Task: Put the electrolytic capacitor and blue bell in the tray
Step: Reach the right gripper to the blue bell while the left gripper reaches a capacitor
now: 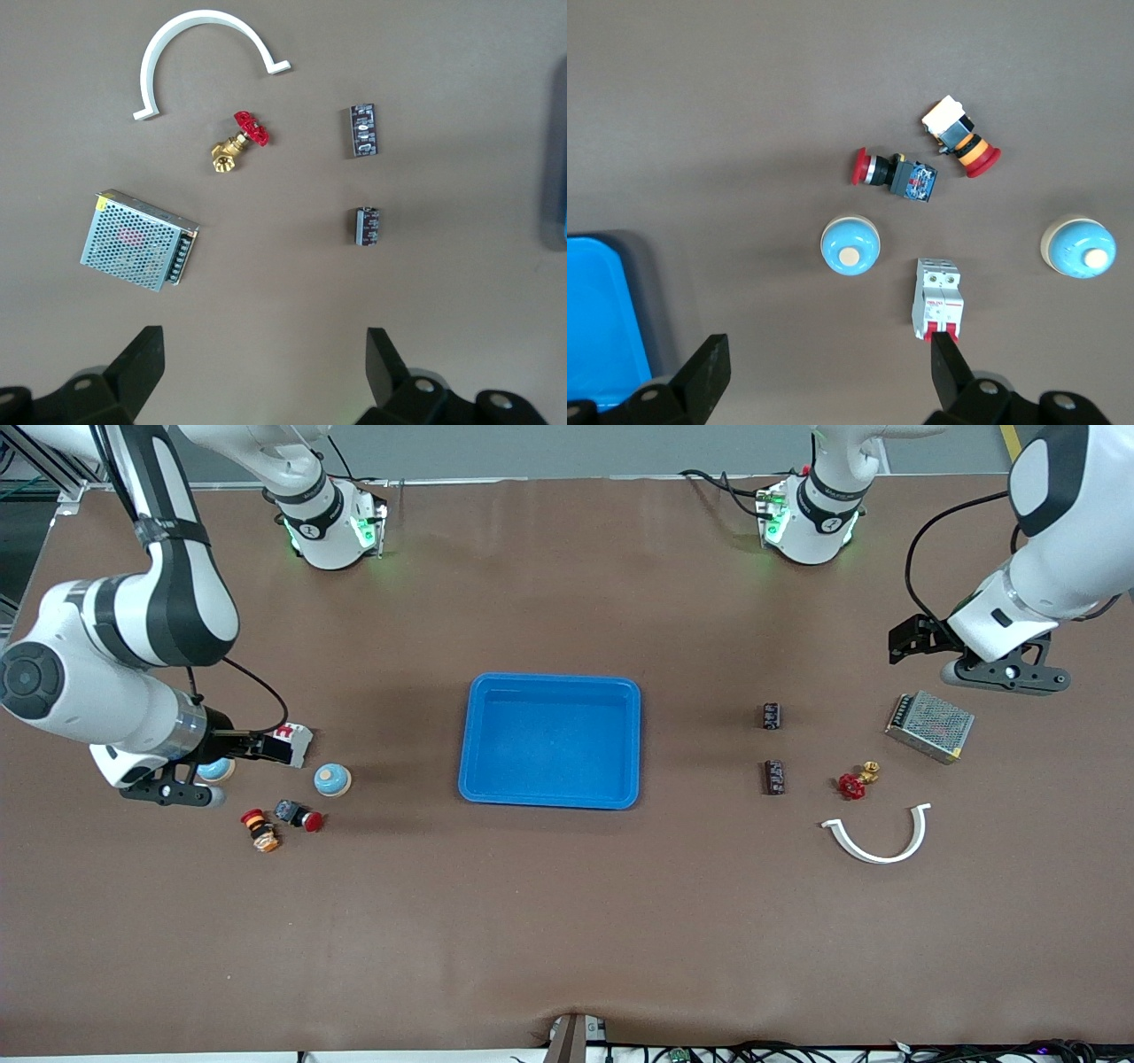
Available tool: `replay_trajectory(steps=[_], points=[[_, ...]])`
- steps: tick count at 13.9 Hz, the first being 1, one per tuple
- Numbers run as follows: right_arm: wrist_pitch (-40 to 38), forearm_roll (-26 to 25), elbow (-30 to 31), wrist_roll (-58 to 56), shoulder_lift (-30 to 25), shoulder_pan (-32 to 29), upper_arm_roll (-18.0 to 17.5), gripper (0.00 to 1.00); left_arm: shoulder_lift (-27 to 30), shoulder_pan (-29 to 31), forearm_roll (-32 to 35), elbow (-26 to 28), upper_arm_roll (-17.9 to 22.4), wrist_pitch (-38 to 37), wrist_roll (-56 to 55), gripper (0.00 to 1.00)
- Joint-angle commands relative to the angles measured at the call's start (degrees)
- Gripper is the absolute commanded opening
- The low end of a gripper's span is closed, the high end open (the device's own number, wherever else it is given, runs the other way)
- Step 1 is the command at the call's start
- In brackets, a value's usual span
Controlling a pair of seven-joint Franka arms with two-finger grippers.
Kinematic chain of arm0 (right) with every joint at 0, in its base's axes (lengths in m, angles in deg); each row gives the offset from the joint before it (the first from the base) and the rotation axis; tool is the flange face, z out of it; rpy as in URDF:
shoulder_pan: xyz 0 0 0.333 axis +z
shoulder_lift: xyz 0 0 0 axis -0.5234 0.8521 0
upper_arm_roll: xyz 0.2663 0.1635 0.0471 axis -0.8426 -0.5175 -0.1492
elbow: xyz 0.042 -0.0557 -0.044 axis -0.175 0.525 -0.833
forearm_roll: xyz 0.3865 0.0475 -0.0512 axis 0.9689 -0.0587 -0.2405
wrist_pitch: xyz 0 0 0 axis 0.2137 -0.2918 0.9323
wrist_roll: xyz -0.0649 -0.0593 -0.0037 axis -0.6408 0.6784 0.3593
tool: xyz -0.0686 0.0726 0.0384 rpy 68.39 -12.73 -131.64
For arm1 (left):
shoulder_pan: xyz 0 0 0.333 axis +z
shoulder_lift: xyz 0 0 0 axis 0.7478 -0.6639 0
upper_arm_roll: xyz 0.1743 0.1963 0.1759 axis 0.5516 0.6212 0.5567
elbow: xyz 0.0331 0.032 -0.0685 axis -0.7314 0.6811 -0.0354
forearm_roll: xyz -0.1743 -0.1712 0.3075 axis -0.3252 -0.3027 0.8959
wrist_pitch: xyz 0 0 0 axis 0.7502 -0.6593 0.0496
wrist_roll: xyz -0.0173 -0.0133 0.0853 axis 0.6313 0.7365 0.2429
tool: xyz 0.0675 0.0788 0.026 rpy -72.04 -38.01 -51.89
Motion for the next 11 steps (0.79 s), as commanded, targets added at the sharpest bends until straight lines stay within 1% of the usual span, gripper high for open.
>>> replay_trajectory(steps=[1, 5, 7, 11], points=[[2.2, 1.1, -0.1, 1.6, 2.5, 0.1, 0.2, 1.00, 3.5, 0.7, -0.8, 6.6, -1.6, 5.3, -1.8, 1.00], [6.6, 1.0, -0.1, 8.7, 5.5, -0.3, 0.3, 1.00, 5.3, 0.5, -0.8, 11.8, -2.1, 9.8, -4.1, 1.00], [9.7, 1.0, 0.1, 8.9, 6.8, -0.5, 0.4, 1.00, 5.1, 0.6, -0.8, 13.3, -3.7, 11.5, -5.5, 1.00], [16.4, 0.9, 3.8, 8.9, 7.9, -0.8, 0.4, 1.00, 4.7, 0.6, -0.7, 17.6, -5.2, 17.1, -10.1, 1.00]])
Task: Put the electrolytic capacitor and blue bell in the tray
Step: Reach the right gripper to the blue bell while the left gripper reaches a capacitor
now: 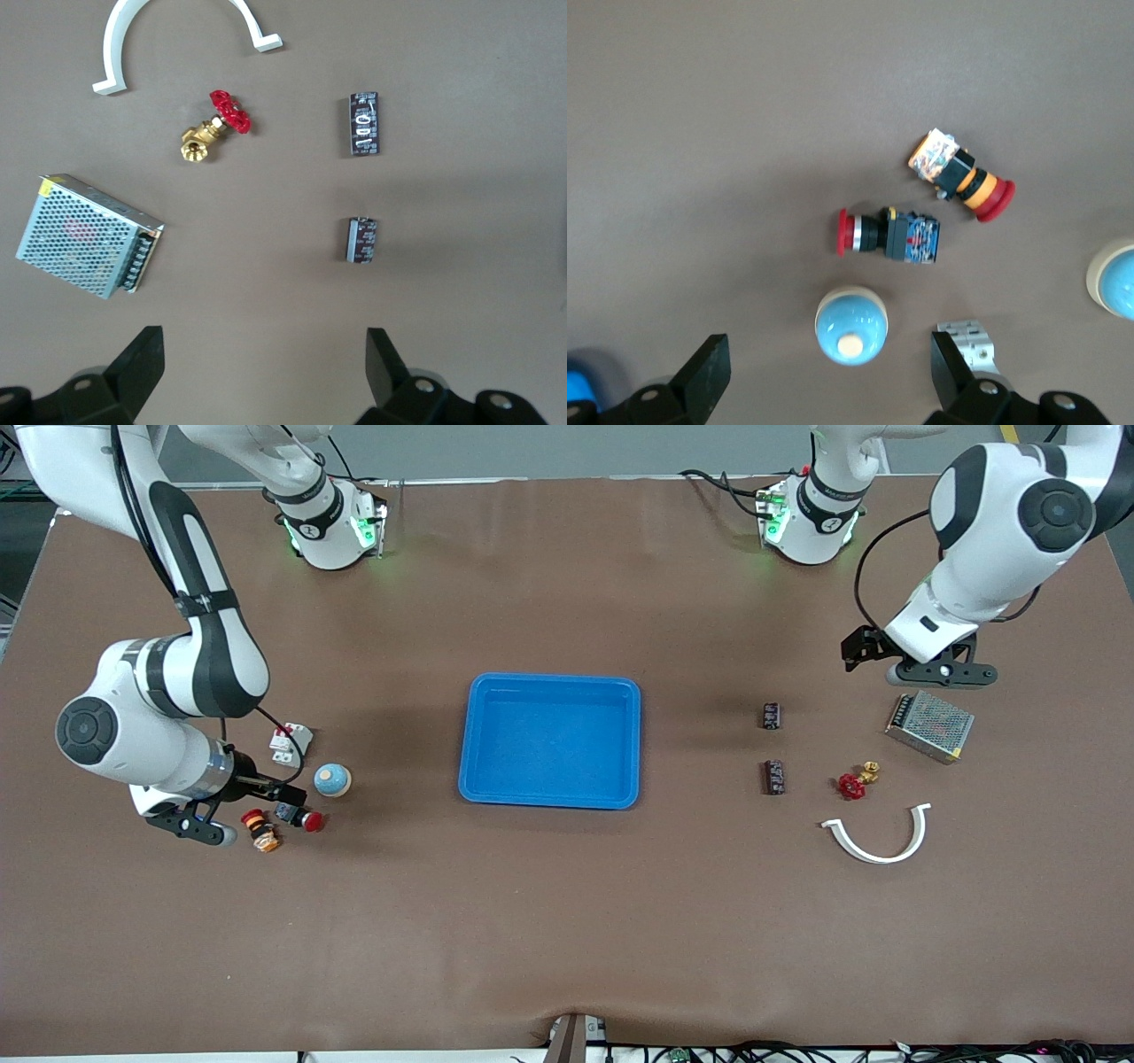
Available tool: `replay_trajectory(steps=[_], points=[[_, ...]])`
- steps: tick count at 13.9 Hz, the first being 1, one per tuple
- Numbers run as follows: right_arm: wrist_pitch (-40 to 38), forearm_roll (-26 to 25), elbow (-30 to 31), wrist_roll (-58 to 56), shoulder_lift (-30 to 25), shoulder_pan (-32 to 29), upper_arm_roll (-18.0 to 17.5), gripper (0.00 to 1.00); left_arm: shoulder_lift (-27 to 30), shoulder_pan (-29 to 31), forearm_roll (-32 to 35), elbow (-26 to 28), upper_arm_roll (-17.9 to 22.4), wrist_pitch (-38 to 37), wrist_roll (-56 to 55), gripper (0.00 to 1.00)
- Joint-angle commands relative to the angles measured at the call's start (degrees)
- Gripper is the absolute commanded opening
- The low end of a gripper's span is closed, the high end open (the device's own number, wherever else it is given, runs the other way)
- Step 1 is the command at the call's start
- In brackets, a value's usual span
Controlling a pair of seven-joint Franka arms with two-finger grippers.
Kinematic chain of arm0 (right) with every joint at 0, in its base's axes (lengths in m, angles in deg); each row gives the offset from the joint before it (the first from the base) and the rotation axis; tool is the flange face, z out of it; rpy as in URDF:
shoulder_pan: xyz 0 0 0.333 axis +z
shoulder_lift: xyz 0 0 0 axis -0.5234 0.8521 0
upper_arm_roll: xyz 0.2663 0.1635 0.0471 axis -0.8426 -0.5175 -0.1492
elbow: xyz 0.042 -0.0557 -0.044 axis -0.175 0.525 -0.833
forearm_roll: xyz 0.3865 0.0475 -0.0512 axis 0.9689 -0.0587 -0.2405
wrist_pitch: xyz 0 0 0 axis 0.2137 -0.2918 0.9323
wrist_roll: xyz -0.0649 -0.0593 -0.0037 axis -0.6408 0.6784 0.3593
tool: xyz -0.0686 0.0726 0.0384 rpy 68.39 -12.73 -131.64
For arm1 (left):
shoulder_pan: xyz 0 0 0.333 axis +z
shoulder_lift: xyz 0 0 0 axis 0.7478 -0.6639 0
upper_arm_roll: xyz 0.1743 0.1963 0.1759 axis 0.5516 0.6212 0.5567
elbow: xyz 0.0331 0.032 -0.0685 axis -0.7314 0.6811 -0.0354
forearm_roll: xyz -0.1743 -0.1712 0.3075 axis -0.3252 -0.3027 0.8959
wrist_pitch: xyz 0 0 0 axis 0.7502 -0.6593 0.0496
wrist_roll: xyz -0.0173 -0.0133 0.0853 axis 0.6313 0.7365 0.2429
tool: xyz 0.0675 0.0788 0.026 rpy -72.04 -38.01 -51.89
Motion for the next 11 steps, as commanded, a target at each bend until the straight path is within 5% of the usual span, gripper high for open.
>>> replay_trajectory(steps=[1, 11], points=[[3.2, 0.3, 2.4, 0.7, 0.2, 0.1, -0.3, 1.00, 1.4, 0.5, -0.7, 3.9, -1.0, 3.8, -3.2, 1.00], [9.0, -0.2, 7.8, 0.6, 2.3, 2.0, -0.3, 1.00, -8.1, 0.5, -0.7, 9.0, -6.5, 18.1, -11.0, 1.00]])
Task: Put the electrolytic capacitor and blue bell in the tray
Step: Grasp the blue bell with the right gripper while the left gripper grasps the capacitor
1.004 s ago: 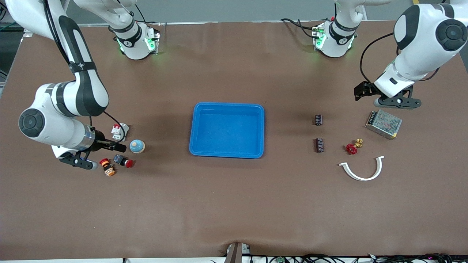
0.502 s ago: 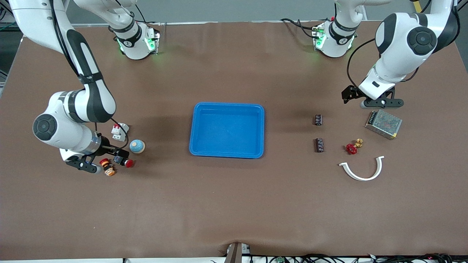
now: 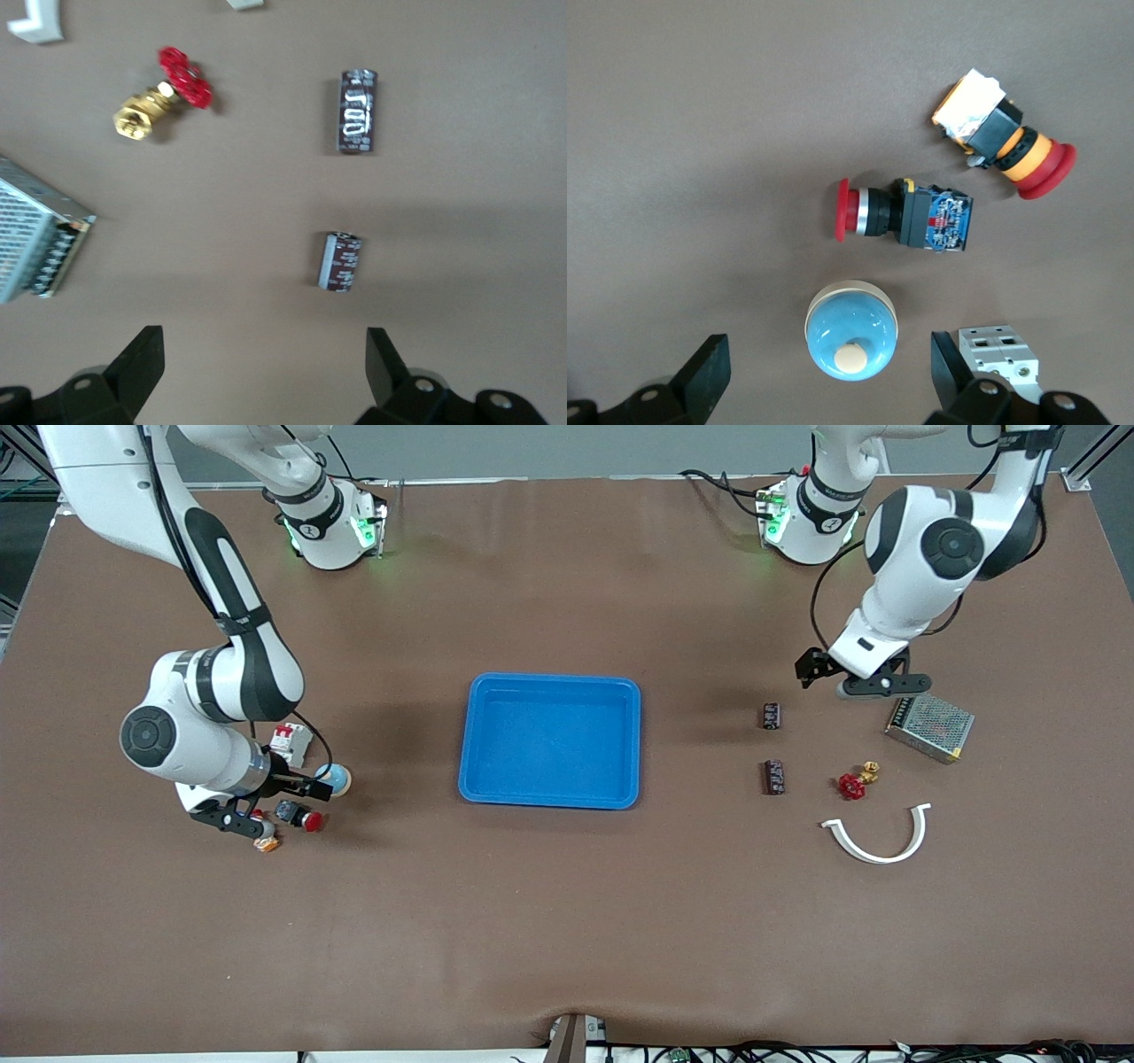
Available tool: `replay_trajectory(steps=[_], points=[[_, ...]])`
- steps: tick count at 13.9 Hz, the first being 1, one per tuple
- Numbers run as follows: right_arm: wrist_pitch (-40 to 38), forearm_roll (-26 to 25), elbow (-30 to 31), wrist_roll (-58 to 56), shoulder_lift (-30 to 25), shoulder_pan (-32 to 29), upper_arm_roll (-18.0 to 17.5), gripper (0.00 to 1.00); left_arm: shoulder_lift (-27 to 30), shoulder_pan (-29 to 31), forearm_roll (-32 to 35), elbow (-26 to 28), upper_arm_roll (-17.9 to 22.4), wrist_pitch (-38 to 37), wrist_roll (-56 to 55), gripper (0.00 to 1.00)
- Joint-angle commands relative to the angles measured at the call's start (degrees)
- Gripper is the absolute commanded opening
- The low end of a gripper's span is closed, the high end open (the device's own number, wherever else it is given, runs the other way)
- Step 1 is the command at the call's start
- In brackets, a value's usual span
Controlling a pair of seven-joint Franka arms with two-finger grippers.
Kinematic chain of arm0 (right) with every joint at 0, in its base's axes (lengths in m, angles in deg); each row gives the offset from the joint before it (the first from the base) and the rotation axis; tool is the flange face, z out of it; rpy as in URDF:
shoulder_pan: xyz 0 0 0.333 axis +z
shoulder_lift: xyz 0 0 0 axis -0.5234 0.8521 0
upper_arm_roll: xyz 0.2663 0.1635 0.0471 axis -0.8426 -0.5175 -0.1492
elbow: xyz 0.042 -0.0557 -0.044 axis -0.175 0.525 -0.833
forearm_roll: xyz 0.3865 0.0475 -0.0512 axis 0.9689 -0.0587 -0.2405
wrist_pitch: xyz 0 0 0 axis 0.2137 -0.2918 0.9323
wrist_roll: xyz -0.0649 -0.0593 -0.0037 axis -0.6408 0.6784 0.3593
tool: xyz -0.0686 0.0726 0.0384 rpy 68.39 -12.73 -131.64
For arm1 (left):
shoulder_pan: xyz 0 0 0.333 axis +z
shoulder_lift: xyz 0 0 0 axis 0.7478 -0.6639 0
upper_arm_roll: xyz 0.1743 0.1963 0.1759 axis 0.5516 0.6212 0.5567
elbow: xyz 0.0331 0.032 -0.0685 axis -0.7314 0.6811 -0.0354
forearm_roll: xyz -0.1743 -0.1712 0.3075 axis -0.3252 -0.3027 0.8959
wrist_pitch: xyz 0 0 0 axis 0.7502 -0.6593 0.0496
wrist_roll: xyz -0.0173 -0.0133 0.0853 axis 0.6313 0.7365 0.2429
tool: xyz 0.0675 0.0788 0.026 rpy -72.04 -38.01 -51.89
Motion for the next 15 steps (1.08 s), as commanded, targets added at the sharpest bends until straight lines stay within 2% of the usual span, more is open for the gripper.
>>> replay_trajectory(steps=[1, 7, 11, 15], points=[[3.2, -0.2, 2.6, 0.6, 0.2, 0.5, 0.1, 1.00, -4.5, 0.3, -0.7, -0.2, -1.3, 3.1, -0.7, 1.00], [3.3, -0.4, 3.6, -0.1, 1.6, 0.9, 0.1, 1.00, -9.8, -0.8, -0.7, 0.0, -1.9, 10.1, -3.0, 1.00], [4.2, -0.4, 3.7, -0.1, 3.2, 0.8, 0.1, 1.00, -11.3, -0.8, -0.7, 3.7, -2.7, 18.4, -4.6, 1.00], [5.7, -0.4, 3.6, -0.1, 3.7, 1.1, 0.1, 1.00, -14.1, -0.9, -0.7, 4.6, -2.7, 23.1, -4.6, 1.00]])
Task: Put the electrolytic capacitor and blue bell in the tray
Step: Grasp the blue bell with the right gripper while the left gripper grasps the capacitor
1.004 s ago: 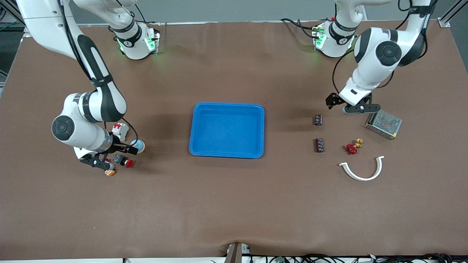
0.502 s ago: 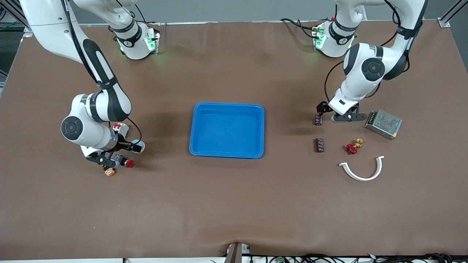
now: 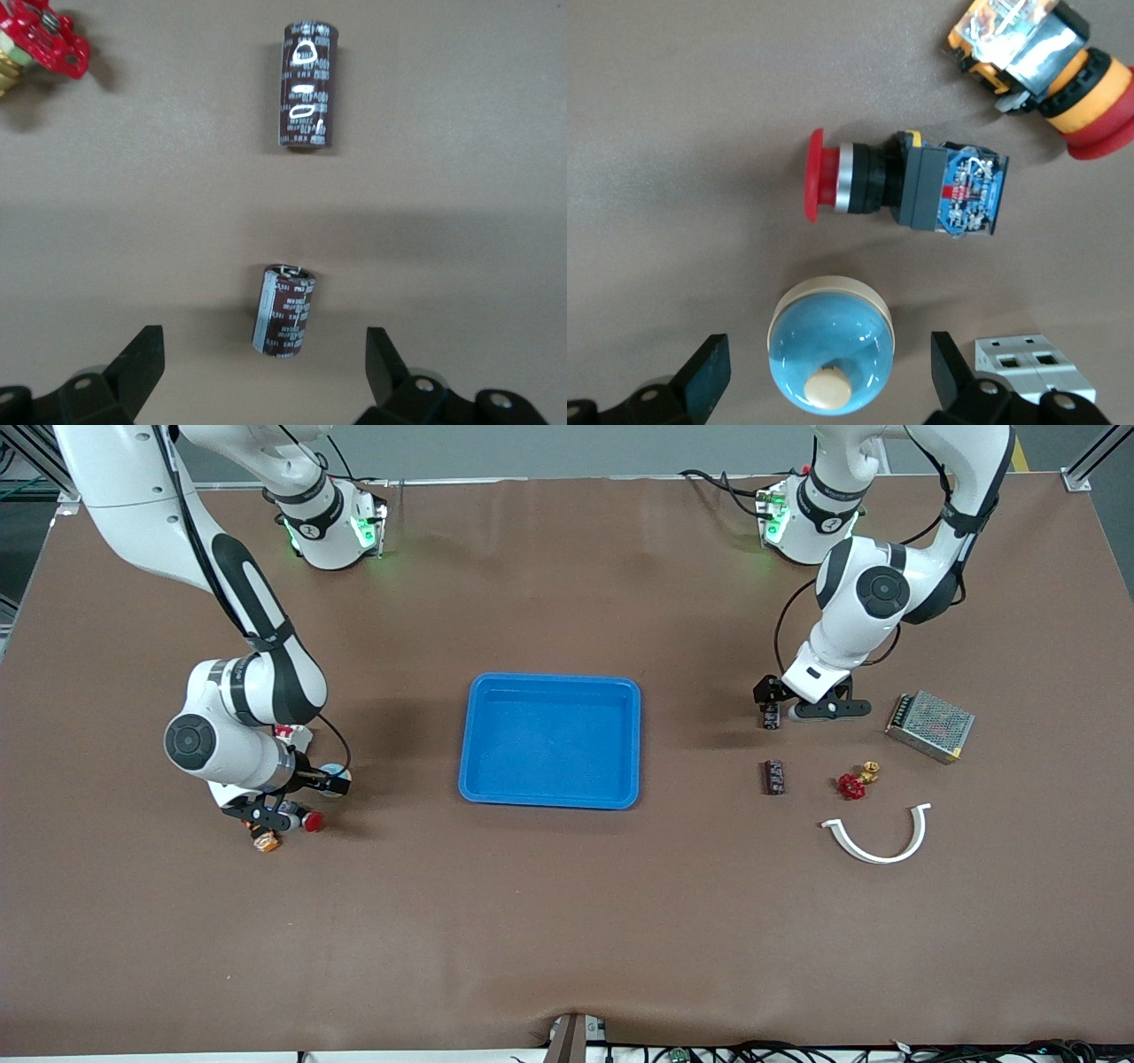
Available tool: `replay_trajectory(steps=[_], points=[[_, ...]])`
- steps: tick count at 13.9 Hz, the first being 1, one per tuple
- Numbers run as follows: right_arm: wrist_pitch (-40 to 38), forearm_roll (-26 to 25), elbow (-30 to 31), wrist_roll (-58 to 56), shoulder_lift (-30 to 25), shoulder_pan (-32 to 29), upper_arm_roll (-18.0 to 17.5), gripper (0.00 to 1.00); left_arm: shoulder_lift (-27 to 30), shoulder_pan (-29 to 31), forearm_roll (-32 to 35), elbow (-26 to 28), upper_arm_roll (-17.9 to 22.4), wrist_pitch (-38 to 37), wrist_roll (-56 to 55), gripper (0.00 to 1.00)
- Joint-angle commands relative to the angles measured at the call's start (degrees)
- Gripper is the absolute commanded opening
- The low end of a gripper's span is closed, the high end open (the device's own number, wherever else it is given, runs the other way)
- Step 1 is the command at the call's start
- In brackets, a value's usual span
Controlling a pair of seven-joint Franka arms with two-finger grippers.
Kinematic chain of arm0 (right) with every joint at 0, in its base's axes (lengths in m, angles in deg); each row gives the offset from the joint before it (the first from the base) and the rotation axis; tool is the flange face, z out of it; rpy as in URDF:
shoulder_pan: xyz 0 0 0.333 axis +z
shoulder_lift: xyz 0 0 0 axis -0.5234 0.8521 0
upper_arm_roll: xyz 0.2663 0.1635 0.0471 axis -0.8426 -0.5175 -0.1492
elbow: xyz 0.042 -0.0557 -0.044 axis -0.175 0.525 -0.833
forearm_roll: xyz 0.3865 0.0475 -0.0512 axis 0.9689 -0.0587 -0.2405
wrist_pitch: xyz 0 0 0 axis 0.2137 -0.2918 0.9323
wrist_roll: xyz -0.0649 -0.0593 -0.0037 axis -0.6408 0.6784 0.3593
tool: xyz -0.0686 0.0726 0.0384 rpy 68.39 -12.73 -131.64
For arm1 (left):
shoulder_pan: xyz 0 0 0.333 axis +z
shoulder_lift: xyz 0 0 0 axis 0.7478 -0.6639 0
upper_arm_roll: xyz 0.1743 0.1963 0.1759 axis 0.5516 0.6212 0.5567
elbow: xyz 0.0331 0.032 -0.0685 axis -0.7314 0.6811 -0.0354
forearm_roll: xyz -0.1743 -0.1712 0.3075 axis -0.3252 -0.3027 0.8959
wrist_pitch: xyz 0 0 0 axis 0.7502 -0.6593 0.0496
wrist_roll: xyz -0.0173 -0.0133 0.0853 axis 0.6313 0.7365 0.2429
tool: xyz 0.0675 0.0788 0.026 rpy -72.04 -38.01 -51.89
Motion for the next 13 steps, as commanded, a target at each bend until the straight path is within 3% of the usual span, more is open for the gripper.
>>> replay_trajectory(steps=[1, 13], points=[[1.1, -0.3, 0.2, -0.1, 0.1, 0.7, 0.2, 1.00, -1.8, 0.0, -0.7, 0.6, -0.5, 3.5, -0.5, 1.00], [3.1, -0.4, 0.7, -0.2, 2.0, 0.5, 0.2, 1.00, -6.5, 0.1, 7.6, 0.4, -0.5, 7.0, -0.2, 1.00]])
